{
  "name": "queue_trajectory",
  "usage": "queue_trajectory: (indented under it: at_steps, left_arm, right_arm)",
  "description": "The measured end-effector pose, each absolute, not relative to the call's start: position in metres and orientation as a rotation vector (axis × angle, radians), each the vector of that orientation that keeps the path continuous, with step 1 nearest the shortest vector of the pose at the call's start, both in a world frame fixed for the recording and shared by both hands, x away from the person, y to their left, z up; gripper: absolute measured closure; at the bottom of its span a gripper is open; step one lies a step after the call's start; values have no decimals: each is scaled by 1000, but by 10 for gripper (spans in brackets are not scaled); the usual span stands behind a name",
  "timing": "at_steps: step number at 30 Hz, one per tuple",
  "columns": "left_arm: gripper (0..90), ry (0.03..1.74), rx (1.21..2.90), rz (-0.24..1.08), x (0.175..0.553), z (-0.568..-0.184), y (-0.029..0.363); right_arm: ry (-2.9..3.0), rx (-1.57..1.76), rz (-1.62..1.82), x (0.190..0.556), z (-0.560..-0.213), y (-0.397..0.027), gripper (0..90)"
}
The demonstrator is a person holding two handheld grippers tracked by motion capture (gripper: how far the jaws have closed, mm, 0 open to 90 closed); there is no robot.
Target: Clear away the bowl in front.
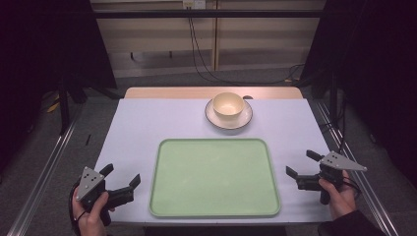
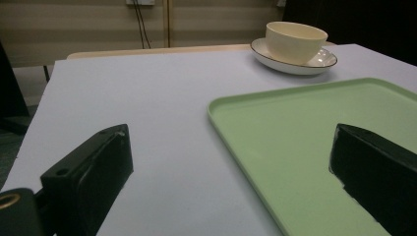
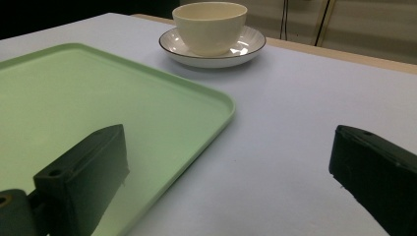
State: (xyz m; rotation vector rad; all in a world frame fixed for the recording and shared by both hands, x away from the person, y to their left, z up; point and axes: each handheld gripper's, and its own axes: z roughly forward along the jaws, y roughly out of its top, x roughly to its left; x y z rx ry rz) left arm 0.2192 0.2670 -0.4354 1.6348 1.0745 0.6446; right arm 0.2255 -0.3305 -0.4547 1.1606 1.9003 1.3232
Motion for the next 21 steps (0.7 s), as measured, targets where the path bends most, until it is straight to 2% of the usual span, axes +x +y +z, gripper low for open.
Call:
queue_trajectory:
  at_steps: [21]
  left_arm:
    - [29,1031,1672,618,224,-430,246]
  right_arm:
    - [1930,1160,1329,226,-456,-329,9]
